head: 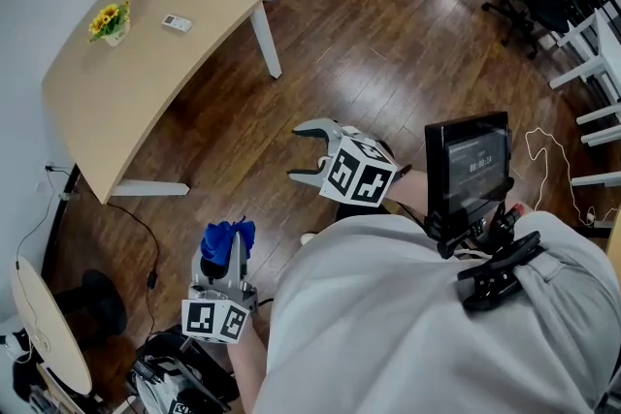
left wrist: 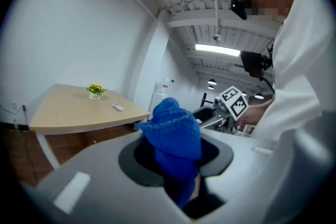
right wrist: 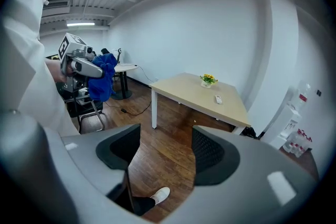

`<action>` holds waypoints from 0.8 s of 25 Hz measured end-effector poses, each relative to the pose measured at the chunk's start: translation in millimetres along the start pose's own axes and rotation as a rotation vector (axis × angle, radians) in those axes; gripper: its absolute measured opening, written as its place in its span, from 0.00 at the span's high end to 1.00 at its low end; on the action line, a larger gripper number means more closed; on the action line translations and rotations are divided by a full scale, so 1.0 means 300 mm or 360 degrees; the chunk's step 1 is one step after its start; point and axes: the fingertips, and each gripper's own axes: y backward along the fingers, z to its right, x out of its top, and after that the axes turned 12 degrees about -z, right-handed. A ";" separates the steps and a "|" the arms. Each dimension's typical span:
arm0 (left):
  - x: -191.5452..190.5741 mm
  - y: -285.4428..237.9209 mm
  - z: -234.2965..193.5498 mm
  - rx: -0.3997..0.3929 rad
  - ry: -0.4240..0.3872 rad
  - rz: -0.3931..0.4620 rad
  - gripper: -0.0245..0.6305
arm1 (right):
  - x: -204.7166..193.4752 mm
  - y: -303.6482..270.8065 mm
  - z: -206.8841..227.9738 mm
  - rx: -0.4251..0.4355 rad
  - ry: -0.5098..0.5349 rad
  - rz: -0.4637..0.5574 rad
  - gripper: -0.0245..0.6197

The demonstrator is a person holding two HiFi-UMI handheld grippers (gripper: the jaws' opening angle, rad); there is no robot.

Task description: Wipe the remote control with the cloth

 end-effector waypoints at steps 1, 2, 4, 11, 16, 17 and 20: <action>-0.001 0.003 0.000 -0.0001 0.0000 0.0003 0.74 | 0.005 0.003 -0.003 -0.0002 0.0008 -0.0002 0.48; -0.001 0.006 0.001 -0.0002 -0.0003 0.0003 0.74 | 0.009 0.006 -0.005 -0.0004 0.0013 -0.0004 0.48; 0.000 0.008 0.004 -0.0001 -0.0010 0.0004 0.74 | 0.011 0.011 -0.003 -0.0018 0.0026 -0.0007 0.48; -0.001 0.007 0.009 0.0005 -0.0013 0.0010 0.74 | 0.013 0.016 0.012 -0.0053 0.0058 -0.0020 0.48; 0.000 0.006 0.013 0.0002 -0.0016 0.0006 0.74 | 0.010 0.014 0.017 -0.0066 0.0071 -0.0036 0.48; -0.001 0.005 0.013 0.0001 -0.0016 0.0004 0.74 | 0.009 0.013 0.018 -0.0067 0.0072 -0.0038 0.48; -0.006 0.005 0.012 0.0001 -0.0017 -0.0001 0.74 | 0.007 0.011 0.019 -0.0067 0.0069 -0.0044 0.48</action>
